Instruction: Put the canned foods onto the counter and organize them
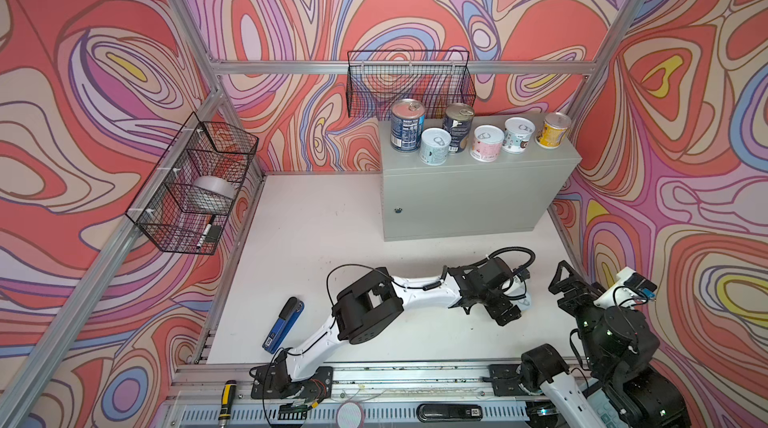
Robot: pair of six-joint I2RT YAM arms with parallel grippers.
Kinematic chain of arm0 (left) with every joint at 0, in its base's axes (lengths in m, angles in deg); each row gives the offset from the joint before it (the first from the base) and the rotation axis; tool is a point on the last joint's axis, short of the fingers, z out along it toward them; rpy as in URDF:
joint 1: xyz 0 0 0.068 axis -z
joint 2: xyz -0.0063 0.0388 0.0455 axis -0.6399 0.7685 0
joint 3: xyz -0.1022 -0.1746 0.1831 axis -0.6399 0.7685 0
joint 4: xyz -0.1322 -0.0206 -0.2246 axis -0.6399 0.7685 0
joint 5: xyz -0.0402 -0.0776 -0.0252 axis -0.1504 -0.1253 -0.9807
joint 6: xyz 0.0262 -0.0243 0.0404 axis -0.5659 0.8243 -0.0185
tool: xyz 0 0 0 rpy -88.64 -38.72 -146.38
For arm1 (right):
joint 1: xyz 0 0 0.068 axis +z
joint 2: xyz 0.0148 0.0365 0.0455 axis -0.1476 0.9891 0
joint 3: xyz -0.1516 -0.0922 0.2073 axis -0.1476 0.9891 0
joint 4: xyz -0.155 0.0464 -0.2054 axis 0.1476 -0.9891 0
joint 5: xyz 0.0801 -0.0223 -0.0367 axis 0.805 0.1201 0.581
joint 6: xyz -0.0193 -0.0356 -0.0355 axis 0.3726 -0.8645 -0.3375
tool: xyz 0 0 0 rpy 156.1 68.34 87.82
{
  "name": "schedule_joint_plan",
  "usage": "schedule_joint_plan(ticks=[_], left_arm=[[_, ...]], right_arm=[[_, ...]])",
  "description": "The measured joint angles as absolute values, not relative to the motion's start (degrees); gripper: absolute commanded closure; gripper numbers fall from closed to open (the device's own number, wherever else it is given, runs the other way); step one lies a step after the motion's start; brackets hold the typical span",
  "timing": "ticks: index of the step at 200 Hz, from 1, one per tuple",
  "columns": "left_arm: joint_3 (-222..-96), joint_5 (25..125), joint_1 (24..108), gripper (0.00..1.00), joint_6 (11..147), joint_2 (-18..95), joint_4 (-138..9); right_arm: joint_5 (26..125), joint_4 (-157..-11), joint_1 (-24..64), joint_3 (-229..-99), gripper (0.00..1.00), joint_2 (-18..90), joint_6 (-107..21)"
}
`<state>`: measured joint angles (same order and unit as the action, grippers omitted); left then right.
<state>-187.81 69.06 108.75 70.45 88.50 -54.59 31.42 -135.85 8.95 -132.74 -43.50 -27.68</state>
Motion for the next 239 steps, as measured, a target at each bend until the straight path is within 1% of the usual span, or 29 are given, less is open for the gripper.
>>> schedule_joint_plan(ticks=[23,74,93,144,188,219,239], left_arm=[[-189.5,70.5,108.8,0.07,70.7,89.4,-53.1],[-193.9,71.5,108.8,0.08,71.3,92.1,-52.7],[-195.3,71.4,108.8,0.09,71.3,93.4,-52.6],[-198.8,71.1,108.8,0.15,71.3,95.5,-50.9],[-199.5,71.3,108.8,0.25,71.3,95.7,-50.9],[-199.6,71.5,108.8,0.42,71.3,95.7,-51.1],[-199.9,71.5,108.8,0.42,70.9,95.8,-51.3]], right_arm=[[31.4,-135.8,8.9,-132.7,0.04,-43.5,-27.7],[31.5,-135.8,8.9,-132.7,0.04,-43.5,-27.7],[31.6,-135.8,8.9,-132.7,0.04,-43.7,-27.7],[31.8,-135.8,8.9,-132.7,0.04,-44.7,-27.7],[31.9,-135.8,8.9,-132.7,0.04,-44.9,-27.7],[32.5,-135.6,8.9,-132.7,0.04,-44.9,-28.0],[33.1,-135.3,8.9,-132.5,0.04,-44.9,-28.5]])
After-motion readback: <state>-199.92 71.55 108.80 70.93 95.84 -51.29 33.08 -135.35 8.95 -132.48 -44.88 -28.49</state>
